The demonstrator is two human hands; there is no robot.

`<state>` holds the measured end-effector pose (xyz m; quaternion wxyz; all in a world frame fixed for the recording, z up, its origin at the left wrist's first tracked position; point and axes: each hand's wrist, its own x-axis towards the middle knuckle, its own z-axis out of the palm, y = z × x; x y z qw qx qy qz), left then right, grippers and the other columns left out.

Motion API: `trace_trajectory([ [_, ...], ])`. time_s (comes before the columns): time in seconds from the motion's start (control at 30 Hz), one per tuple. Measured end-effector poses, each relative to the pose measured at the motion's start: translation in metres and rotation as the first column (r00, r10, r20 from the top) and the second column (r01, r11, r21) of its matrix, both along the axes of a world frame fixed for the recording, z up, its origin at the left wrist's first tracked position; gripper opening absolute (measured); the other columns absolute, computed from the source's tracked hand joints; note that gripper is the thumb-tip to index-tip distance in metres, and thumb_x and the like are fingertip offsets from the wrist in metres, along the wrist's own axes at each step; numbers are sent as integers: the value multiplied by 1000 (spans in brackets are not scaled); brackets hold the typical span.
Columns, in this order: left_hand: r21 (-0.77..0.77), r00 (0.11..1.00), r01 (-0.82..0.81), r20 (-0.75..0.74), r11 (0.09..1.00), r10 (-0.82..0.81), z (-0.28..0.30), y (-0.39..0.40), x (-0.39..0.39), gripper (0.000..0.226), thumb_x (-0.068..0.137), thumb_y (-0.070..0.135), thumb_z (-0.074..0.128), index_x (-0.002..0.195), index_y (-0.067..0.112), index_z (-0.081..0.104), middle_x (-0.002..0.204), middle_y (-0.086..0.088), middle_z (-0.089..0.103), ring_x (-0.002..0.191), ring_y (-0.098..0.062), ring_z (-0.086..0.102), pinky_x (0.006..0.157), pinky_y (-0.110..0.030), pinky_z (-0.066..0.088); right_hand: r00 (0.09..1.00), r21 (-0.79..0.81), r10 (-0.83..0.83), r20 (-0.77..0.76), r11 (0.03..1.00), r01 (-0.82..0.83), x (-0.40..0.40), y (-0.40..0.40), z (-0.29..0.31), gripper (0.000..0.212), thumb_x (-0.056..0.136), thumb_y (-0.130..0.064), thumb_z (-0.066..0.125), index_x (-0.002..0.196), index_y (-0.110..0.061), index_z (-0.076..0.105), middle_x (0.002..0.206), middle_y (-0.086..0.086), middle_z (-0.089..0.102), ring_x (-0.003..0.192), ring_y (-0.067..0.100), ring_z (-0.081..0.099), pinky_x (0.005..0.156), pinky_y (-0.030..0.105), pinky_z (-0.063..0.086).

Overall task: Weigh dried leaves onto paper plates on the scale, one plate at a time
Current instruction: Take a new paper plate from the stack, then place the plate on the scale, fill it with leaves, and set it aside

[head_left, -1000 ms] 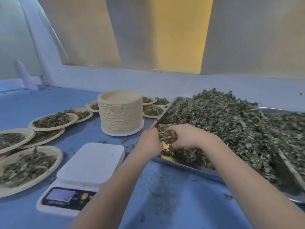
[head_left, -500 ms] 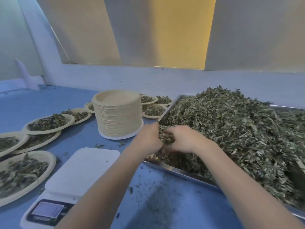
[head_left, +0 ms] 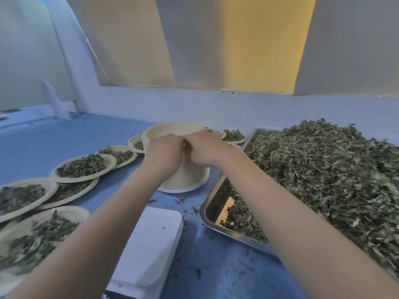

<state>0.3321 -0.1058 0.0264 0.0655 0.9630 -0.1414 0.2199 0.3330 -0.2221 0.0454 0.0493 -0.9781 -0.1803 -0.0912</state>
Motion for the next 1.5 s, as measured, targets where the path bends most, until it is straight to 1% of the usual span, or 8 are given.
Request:
trace_trajectory([
  [0.27, -156, 986, 54, -146, 986, -77, 24, 6, -1, 26, 98, 21, 46, 105, 13, 69, 82, -5, 60, 80, -21, 51, 66, -30, 34, 988, 9, 51, -146, 999, -50, 5, -8, 20, 37, 103, -23, 31, 121, -10, 60, 118, 12, 61, 108, 29, 55, 87, 37, 43],
  [0.53, -383, 974, 27, -199, 923, -111, 51, 12, -4, 20, 92, 15, 55, 98, 13, 73, 68, 2, 60, 64, -12, 51, 46, -12, 33, 996, 156, 88, -16, 984, -84, 7, -15, 34, 26, 97, -25, 50, 111, -17, 70, 109, 7, 66, 100, 23, 56, 77, 30, 40],
  [0.67, -376, 967, 89, -191, 922, -171, 53, 15, -13, 23, 88, 15, 63, 110, 15, 70, 103, -2, 68, 93, -14, 56, 73, -18, 37, 992, 172, 93, 91, 979, -108, 1, -19, 31, 27, 98, -22, 47, 107, -13, 71, 105, 9, 68, 97, 23, 57, 77, 31, 39],
  [0.77, -367, 978, 161, -64, 916, -197, 54, 21, -32, 26, 87, 8, 64, 111, 15, 70, 107, -2, 69, 93, -8, 55, 70, -4, 31, 975, 270, 117, 188, 948, -166, -15, -22, 31, 24, 97, -21, 50, 110, -19, 71, 106, 3, 68, 98, 16, 56, 77, 23, 39],
  [0.9, -287, 960, 277, 129, 917, -249, 54, 36, -76, 24, 84, 7, 67, 107, 15, 72, 93, -3, 73, 74, -1, 50, 66, 5, 29, 927, 300, 168, 334, 914, -273, -60, -20, 29, 21, 95, -24, 55, 104, -18, 73, 97, 0, 69, 94, 14, 51, 69, 21, 30],
  [1.07, -90, 907, 360, 269, 929, -325, 26, 70, -144, 21, 76, 11, 69, 93, 21, 77, 58, -7, 63, 57, -22, 57, 53, -26, 37, 863, 257, 286, 417, 873, -414, -124, 0, 2, 23, 93, -23, 58, 106, -11, 72, 97, 3, 71, 100, 22, 55, 82, 27, 39],
  [1.33, -291, 979, 205, 54, 934, -198, -51, 103, -178, 31, 80, 6, 71, 104, 25, 74, 74, -6, 66, 74, -22, 58, 69, -33, 45, 901, 220, 363, 238, 883, -414, -143, 43, -69, 33, 95, -32, 53, 121, -15, 65, 114, -1, 67, 113, 16, 49, 96, 24, 33],
  [1.5, -398, 977, 209, 39, 893, -211, -70, 110, -185, 26, 78, 5, 73, 99, 20, 76, 84, 4, 72, 73, -3, 55, 71, -4, 36, 895, 193, 384, 227, 883, -428, -149, 46, -87, 31, 97, -31, 52, 121, -16, 65, 112, -1, 68, 109, 19, 51, 94, 25, 35],
])
